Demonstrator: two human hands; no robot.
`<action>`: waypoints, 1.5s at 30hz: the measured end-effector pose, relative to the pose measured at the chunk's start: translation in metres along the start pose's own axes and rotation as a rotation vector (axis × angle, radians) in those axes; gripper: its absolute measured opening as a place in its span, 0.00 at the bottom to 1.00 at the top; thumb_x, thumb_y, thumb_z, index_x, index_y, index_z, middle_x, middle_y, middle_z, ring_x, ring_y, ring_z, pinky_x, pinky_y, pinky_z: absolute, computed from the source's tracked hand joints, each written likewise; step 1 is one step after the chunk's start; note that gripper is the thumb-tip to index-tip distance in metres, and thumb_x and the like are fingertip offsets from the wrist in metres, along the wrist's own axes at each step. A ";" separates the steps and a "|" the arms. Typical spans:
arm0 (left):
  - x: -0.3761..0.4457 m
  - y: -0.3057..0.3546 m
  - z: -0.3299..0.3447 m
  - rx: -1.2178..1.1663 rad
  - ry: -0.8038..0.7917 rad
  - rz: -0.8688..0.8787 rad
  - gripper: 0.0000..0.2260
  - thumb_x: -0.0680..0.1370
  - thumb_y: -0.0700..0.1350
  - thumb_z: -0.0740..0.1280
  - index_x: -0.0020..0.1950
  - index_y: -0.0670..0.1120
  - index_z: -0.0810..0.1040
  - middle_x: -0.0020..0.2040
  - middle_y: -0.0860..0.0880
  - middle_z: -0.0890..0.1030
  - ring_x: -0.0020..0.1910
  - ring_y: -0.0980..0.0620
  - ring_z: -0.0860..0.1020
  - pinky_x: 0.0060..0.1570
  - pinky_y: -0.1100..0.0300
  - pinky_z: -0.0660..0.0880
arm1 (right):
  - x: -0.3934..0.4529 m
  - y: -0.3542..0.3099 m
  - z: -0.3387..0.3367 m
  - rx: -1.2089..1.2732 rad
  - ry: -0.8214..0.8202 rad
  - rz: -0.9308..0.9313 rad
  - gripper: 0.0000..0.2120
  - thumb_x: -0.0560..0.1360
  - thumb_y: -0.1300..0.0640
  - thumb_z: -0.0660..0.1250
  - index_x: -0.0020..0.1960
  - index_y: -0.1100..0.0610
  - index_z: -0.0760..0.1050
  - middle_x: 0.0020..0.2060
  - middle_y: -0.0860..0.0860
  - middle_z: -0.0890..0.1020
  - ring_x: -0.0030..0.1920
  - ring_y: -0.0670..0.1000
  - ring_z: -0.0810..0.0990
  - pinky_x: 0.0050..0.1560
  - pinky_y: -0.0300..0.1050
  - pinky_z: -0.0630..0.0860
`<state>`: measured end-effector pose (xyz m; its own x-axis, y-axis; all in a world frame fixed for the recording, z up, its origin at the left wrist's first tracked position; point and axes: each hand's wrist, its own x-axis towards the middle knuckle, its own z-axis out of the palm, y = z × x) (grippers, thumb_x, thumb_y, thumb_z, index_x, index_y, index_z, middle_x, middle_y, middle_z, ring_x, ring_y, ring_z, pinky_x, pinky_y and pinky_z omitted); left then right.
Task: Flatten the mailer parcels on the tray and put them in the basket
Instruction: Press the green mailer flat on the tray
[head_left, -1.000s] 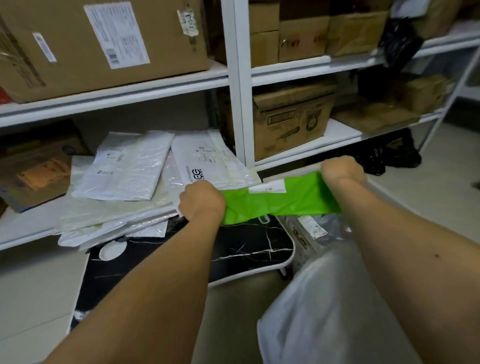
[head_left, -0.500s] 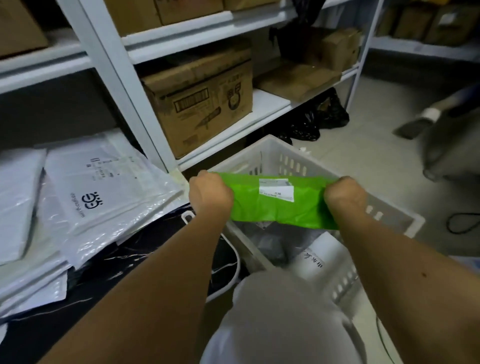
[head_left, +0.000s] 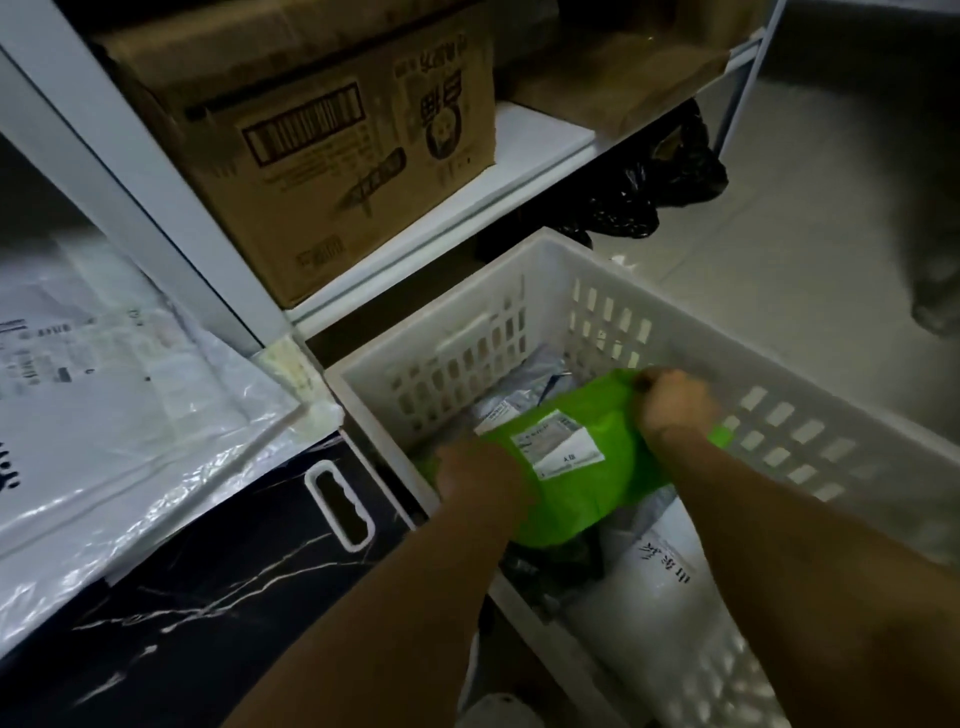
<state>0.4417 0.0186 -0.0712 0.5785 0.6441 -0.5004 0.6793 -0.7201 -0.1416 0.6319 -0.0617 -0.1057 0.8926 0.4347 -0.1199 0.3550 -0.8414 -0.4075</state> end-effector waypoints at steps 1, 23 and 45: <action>0.008 0.003 0.006 0.016 -0.058 -0.006 0.20 0.80 0.53 0.57 0.69 0.45 0.71 0.70 0.44 0.69 0.65 0.43 0.71 0.61 0.49 0.68 | 0.005 -0.003 0.008 -0.012 0.011 -0.026 0.16 0.77 0.62 0.63 0.61 0.52 0.80 0.56 0.61 0.82 0.58 0.63 0.78 0.59 0.54 0.75; 0.050 0.016 0.032 0.057 -0.486 0.202 0.20 0.79 0.44 0.63 0.70 0.39 0.70 0.69 0.38 0.71 0.66 0.37 0.71 0.64 0.42 0.69 | -0.061 -0.013 0.153 -0.655 -0.530 -0.513 0.40 0.75 0.33 0.58 0.75 0.36 0.34 0.77 0.55 0.34 0.74 0.70 0.37 0.67 0.76 0.48; -0.060 -0.054 -0.041 -0.188 0.308 0.194 0.12 0.80 0.43 0.56 0.57 0.41 0.76 0.56 0.42 0.79 0.56 0.41 0.77 0.56 0.48 0.73 | -0.089 -0.123 -0.008 -0.360 -0.287 -0.542 0.21 0.78 0.49 0.60 0.70 0.53 0.66 0.65 0.59 0.71 0.65 0.62 0.69 0.62 0.55 0.70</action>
<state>0.3884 0.0292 0.0012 0.7930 0.5682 -0.2197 0.5981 -0.7948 0.1031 0.5107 0.0008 -0.0378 0.4733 0.8479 -0.2389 0.8423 -0.5150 -0.1592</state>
